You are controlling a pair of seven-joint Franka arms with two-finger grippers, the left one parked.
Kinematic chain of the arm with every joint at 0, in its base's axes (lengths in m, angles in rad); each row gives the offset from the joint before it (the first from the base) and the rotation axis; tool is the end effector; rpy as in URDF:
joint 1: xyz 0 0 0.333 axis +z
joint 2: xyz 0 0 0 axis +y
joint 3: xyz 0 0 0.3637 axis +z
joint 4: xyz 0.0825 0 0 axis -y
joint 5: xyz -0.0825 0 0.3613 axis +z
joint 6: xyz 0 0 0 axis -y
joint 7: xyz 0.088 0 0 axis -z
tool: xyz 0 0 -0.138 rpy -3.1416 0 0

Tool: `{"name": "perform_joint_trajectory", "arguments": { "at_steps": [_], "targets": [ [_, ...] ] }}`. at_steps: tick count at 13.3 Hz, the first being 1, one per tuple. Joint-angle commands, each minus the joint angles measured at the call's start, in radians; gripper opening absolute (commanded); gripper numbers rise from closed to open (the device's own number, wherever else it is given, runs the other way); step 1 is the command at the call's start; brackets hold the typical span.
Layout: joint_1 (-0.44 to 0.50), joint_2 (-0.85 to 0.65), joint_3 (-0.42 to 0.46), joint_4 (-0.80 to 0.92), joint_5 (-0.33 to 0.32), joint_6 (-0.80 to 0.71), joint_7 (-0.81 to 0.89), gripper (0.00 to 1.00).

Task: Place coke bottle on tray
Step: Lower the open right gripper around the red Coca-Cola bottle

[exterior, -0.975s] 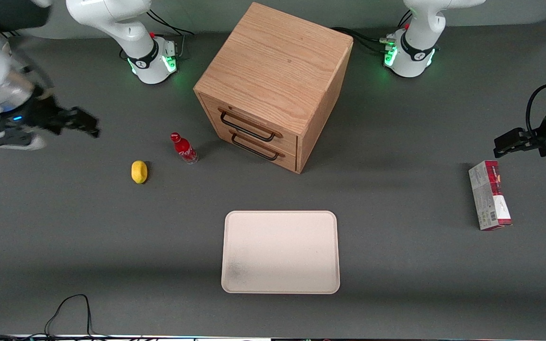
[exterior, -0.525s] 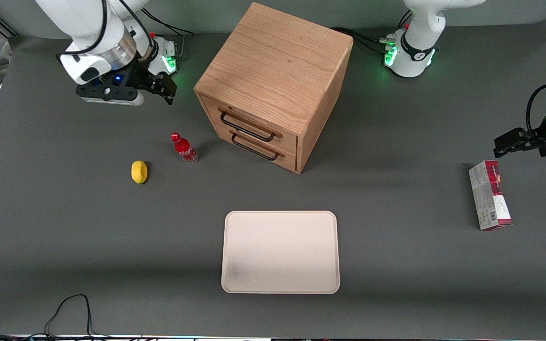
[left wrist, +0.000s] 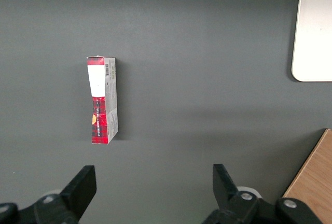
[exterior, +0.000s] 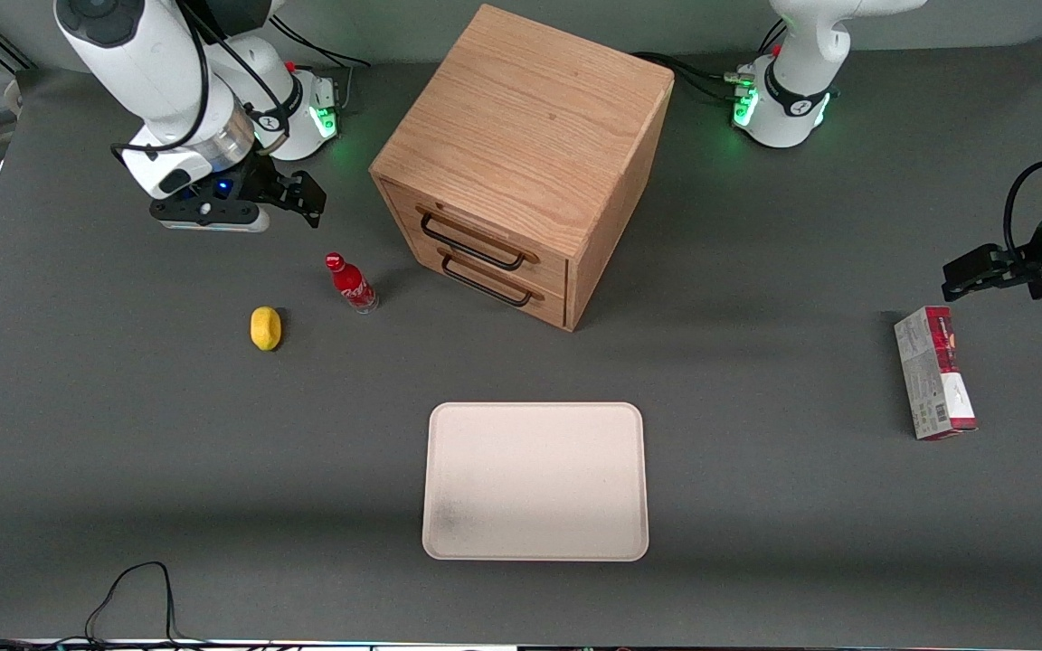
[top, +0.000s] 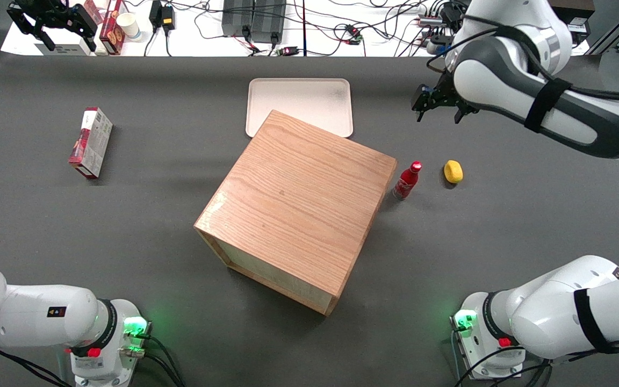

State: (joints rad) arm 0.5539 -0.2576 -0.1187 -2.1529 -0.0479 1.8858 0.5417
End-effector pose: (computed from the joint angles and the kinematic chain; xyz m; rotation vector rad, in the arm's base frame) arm 0.4055 0.1784 0.5290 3.1199 -0.1364 -0.0039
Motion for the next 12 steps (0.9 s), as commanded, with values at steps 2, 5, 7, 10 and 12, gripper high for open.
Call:
{"name": "perform_joint_trajectory", "arguments": {
  "at_steps": [2, 5, 7, 10, 12],
  "targets": [
    [0.001, 0.044, 0.001, -0.088, -0.010, 0.150, -0.019, 1.00],
    [0.004, 0.090, 0.001, -0.160, -0.010, 0.269, -0.017, 1.00],
    [0.003, 0.096, 0.001, -0.247, -0.010, 0.390, -0.019, 1.00],
    [0.003, 0.101, -0.001, -0.359, -0.012, 0.525, -0.020, 1.00],
    [0.003, 0.103, -0.001, -0.384, -0.014, 0.549, -0.052, 1.00]
  ]
}}
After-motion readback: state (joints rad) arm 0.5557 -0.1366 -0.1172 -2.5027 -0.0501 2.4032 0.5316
